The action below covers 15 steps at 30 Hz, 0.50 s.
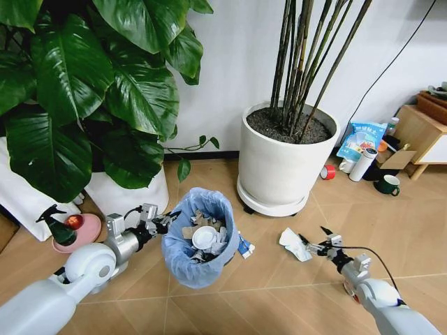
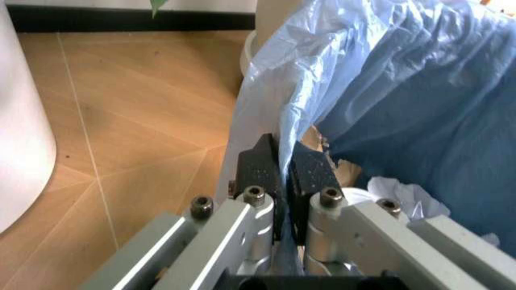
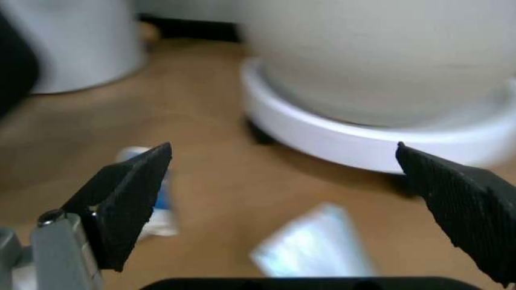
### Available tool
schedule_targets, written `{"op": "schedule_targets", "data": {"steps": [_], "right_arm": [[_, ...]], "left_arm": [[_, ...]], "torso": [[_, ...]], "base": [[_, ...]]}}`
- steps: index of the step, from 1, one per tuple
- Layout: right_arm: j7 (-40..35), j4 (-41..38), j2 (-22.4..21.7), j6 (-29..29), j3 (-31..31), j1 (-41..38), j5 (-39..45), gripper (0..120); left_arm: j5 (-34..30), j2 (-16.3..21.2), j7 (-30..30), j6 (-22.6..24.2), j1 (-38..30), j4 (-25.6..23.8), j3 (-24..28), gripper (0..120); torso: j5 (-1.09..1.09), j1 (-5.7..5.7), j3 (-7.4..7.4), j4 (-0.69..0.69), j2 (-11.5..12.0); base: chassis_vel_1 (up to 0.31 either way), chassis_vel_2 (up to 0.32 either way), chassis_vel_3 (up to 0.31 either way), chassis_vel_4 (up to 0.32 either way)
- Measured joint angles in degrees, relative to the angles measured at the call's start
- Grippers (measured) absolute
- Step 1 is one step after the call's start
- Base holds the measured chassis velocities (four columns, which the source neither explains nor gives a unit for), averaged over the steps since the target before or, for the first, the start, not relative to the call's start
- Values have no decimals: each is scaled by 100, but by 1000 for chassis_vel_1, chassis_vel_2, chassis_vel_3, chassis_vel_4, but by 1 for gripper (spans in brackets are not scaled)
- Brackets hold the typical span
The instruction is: Pick up the trash bin and place the garbage on the floor into it.
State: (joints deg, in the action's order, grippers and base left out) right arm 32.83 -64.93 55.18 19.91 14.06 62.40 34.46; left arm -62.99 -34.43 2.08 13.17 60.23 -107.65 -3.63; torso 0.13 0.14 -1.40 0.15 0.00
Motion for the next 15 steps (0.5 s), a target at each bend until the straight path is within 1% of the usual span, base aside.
{"op": "schedule_targets", "data": {"steps": [1, 2, 3, 7, 8, 11, 15], "right_arm": [[174, 30, 12, -69, -166, -113, 32, 100], [174, 30, 12, -69, -166, -113, 32, 100], [295, 101, 50, -116, -293, -220, 35, 100], [569, 619, 364, -239, -757, -644, -19, 100], [569, 619, 364, -239, -757, -644, -19, 100], [590, 870, 560, -299, -970, -802, -124, 100], [576, 973, 660, -311, -1078, -841, -203, 100]], "left_arm": [[-1, 36, 4, 0, -1, 6, 7, 0], [-1, 36, 4, 0, -1, 6, 7, 0], [-3, 62, 5, -1, -2, 9, 8, 0], [-42, 138, 13, -75, -109, 18, -89, 0], [-42, 138, 13, -75, -109, 18, -89, 0], [-161, 243, -4, -106, -156, -50, -228, 0], [-161, 354, 5, -109, -108, -94, -256, 0]], "torso": [[-1, 0, 0, 0, 0], [-1, 0, 0, 0, 0], [0, 0, 0, 0, 0], [-1, 0, 0, -2, 0], [-1, 0, 0, -2, 0], [-1, 0, 0, 0, 0], [-1, 0, 0, 1, 0]], "base": [[0, 0, 0, 0], [0, 0, 0, 0], [0, 0, 0, 0], [0, 0, 0, 0], [0, 0, 0, 0], [0, 0, 0, 0], [0, 0, 0, 0]]}}
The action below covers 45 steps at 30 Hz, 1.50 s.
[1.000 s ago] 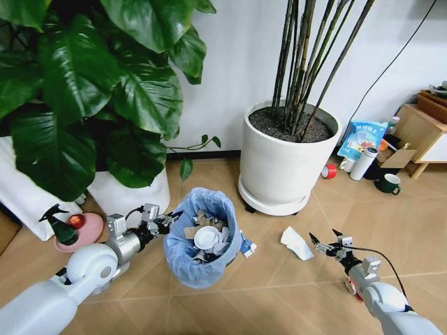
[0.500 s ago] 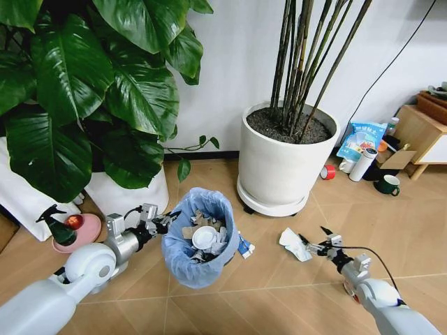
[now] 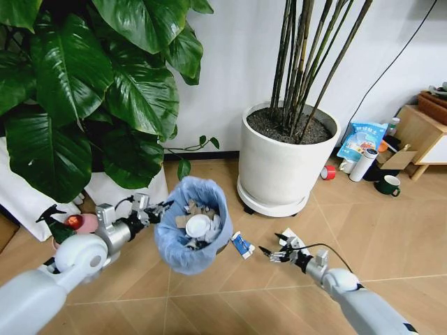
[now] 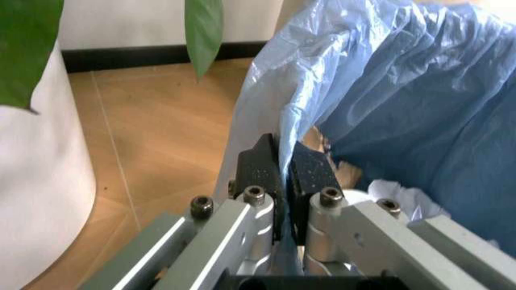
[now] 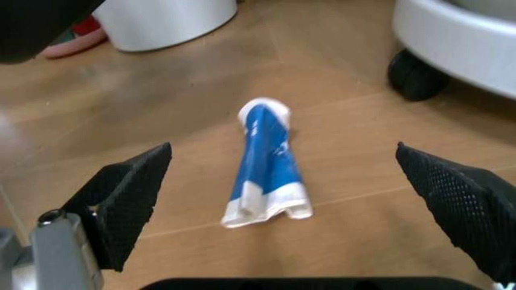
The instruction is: Pick up the trash bin and place the garbage on the floor into it.
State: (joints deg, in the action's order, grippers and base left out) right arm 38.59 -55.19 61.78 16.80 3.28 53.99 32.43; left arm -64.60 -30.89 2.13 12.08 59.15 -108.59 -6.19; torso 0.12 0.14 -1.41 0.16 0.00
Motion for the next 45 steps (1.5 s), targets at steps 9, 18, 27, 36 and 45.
{"op": "schedule_targets", "data": {"steps": [9, 18, 27, 36, 45], "right_arm": [[-261, 448, 516, 11, -165, -331, -472, 100], [-727, 942, 868, -113, -264, -798, -878, 100], [-963, 1114, 965, -299, -425, -1070, -1251, 100], [-985, 1155, 810, -458, -761, -1174, -1366, 100], [-961, 1469, 1006, -515, -944, -1333, -1536, 72]], "left_arm": [[101, 59, 50, -23, 169, -18, -48, 0], [46, 70, 34, -24, 87, -12, 4, 0], [0, 37, 1, -8, 28, 2, 42, 0], [-31, 53, -4, -5, 17, -5, 17, 0], [-34, 24, -6, -1, 4, 14, 23, 0]], "torso": [[0, 0, 0, -2, 0], [-2, 0, 0, 0, 0], [0, 0, 0, -1, 0], [0, 0, 0, 0, 0], [-1, 0, 1, -1, 0]], "base": [[0, 0, 0, 0], [0, 0, 0, 0], [0, 0, 0, 0], [0, 0, 0, 0], [0, 0, 0, 0]]}}
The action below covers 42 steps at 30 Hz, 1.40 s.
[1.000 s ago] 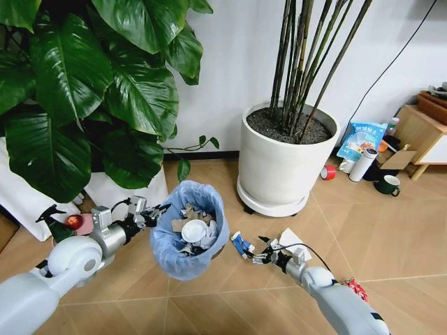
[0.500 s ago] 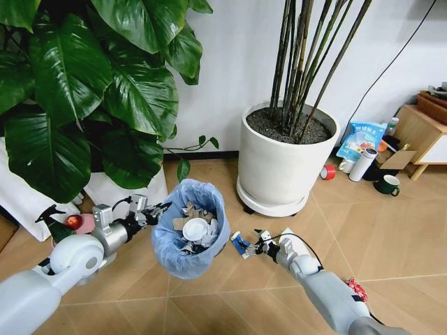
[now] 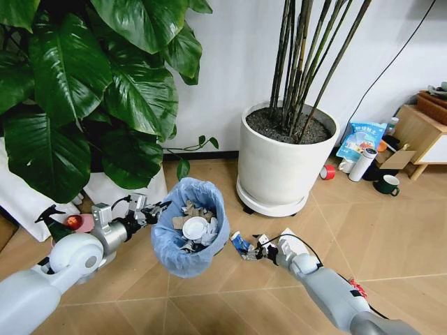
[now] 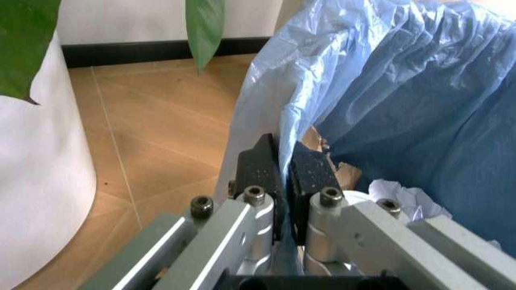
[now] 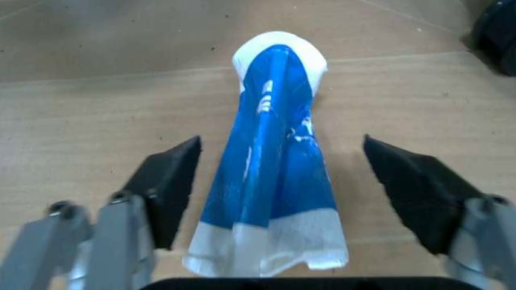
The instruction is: Pick up the trash bin and place the garbage on the floor into it.
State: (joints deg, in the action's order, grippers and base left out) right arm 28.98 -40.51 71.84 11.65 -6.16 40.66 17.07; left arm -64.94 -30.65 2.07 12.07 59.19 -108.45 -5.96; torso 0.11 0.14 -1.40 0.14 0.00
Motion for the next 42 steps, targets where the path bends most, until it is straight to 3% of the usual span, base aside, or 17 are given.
{"op": "schedule_targets", "data": {"steps": [5, 13, 21, 29, 34, 42], "right_arm": [[3, 113, 79, 13, 8, -81, -124, 59], [0, 175, 122, 11, -68, -132, -145, 25], [-2, 236, 156, -1, -89, -166, -137, 0], [-3, 254, 124, -19, -71, -168, -104, 0], [70, -23, -41, 5, -48, -58, 436, 0], [652, -1307, -1077, 294, 375, 580, 1425, 0]], "left_arm": [[-1, -12, 0, 1, 0, 15, 3, 0], [-1, -58, 4, 3, -34, 61, 28, 0], [0, -67, 11, 4, -32, 70, 30, 0], [11, -99, 13, 4, -26, 73, 30, 0], [39, -97, 16, 4, 20, 72, 69, 0], [48, -69, 20, 11, -43, 150, 322, 0]], "torso": [[1, 0, 0, 0, 0], [1, 0, 0, 1, 0], [0, 0, 0, 1, 0], [0, 0, 0, 0, 0], [-1, 0, 0, 0, 0], [4, -1, 0, 3, 0]], "base": [[0, 0, 0, 0], [0, 0, 0, 0], [0, 0, 0, 0], [0, 0, 0, 0], [0, 0, 0, 0], [0, 0, 0, 0]]}}
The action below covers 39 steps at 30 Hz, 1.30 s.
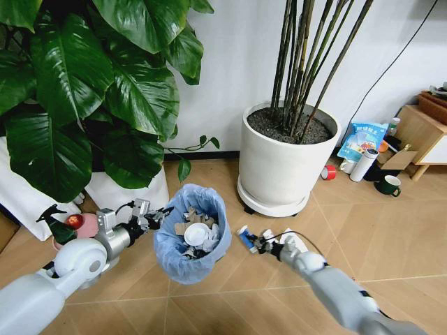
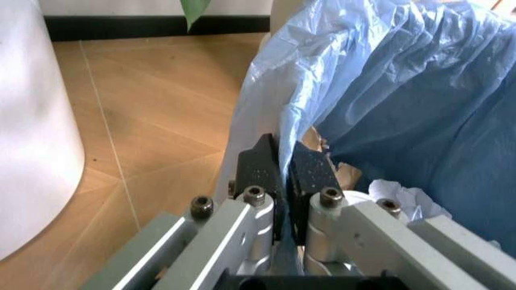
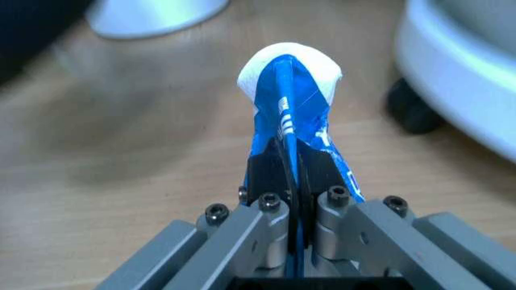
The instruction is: Pick up the trash bin and place the garbage on the floor into it.
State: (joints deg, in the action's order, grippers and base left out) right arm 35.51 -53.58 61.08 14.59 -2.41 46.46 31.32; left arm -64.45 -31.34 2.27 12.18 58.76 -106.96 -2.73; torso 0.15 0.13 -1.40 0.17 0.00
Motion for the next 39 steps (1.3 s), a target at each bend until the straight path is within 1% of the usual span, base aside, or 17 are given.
{"op": "schedule_targets", "data": {"steps": [2, 4, 5, 6, 7, 8, 9, 11, 13, 16, 17, 19, 21, 25, 36, 37, 39], "right_arm": [[262, -528, -335, 136, 225, 264, 292, 0], [383, -761, -442, 198, 291, 351, 424, 0], [589, -1110, -581, 306, 389, 450, 672, 0], [822, -1561, -733, 414, 527, 590, 996, 0], [992, -1887, -824, 450, 649, 700, 1220, 0], [992, -1887, -824, 450, 649, 700, 1220, 0], [1156, -2170, -892, 472, 748, 765, 1421, 0], [1449, -2709, -1002, 499, 911, 823, 1761, 0], [1508, -2833, -1032, 499, 964, 853, 1828, 0], [1927, -3370, -1173, 490, 1196, 957, 2193, 0], [1927, -3370, -1173, 490, 1196, 957, 2193, 0], [2140, -3590, -1223, 442, 1239, 957, 2380, 0], [2319, -3792, -1259, 365, 1199, 889, 2587, 0], [2403, -3831, -1261, 270, 989, 700, 2640, 0], [2441, -3231, -963, 183, 272, 237, 2310, 0], [2438, -3192, -947, 155, 217, 202, 2250, 5], [2434, -3154, -947, 133, 171, 171, 2187, 8]], "left_arm": [[-15, 40, -3, 5, -58, 60, 96, 0], [-16, 69, -7, 5, -59, 68, 122, 0], [-17, 95, -12, 6, -65, 72, 161, 0], [-35, 93, -19, 6, -169, 97, 278, 0], [-59, 67, -25, 7, -273, 124, 373, 0], [-59, 67, -25, 7, -273, 124, 373, 0], [-73, 40, -34, 8, -343, 141, 442, 0], [-76, -8, -46, 12, -419, 167, 568, 0], [-76, -36, -46, 17, -484, 200, 641, 0], [-112, -204, -31, 24, -1032, 416, 1162, 0], [-112, -204, -31, 24, -1032, 416, 1162, 0], [-142, -309, -16, 25, -1303, 532, 1460, 0], [-191, -453, -12, 27, -1613, 658, 1802, 0], [-273, -611, -12, 29, -1955, 758, 2169, 0], [-354, -857, -65, 39, -2287, 737, 2592, 0], [-354, -886, -75, 39, -2304, 730, 2619, 0], [-358, -910, -87, 40, -2323, 725, 2650, 0]], "torso": [[-5, 0, 0, 2, -1], [-5, 0, -1, 2, -1], [-9, 0, 0, 1, -1], [-4, 0, 0, -6, -1], [-3, 0, 0, -4, -1], [-3, 0, 0, -4, -1], [-3, 0, 0, -3, -1], [-5, 0, 0, -6, -1], [-5, 0, 0, -4, -1], [-6, 0, 0, -3, -1], [-6, 0, 0, -3, -1], [-1, 0, 0, 0, -1], [-5, 0, 0, 0, -1], [-4, 0, 0, -2, -1], [-5, 1, -1, -4, 0], [-4, 1, -1, -4, 0], [-3, 1, -1, -4, 0]], "base": [[0, 0, 0, 0], [0, 0, 0, 0], [0, 0, 0, 0], [0, 0, 0, 0], [0, 0, 0, 0], [0, 0, 0, 0], [0, 0, 0, 0], [0, 0, 0, 0], [0, 0, 0, 0], [0, 0, 0, 0], [0, 0, 0, 0], [0, 0, 0, 0], [0, 0, 0, 0], [0, 0, 0, 0], [0, 0, 0, 0], [0, 0, 0, 0], [0, 0, 0, 0]]}}
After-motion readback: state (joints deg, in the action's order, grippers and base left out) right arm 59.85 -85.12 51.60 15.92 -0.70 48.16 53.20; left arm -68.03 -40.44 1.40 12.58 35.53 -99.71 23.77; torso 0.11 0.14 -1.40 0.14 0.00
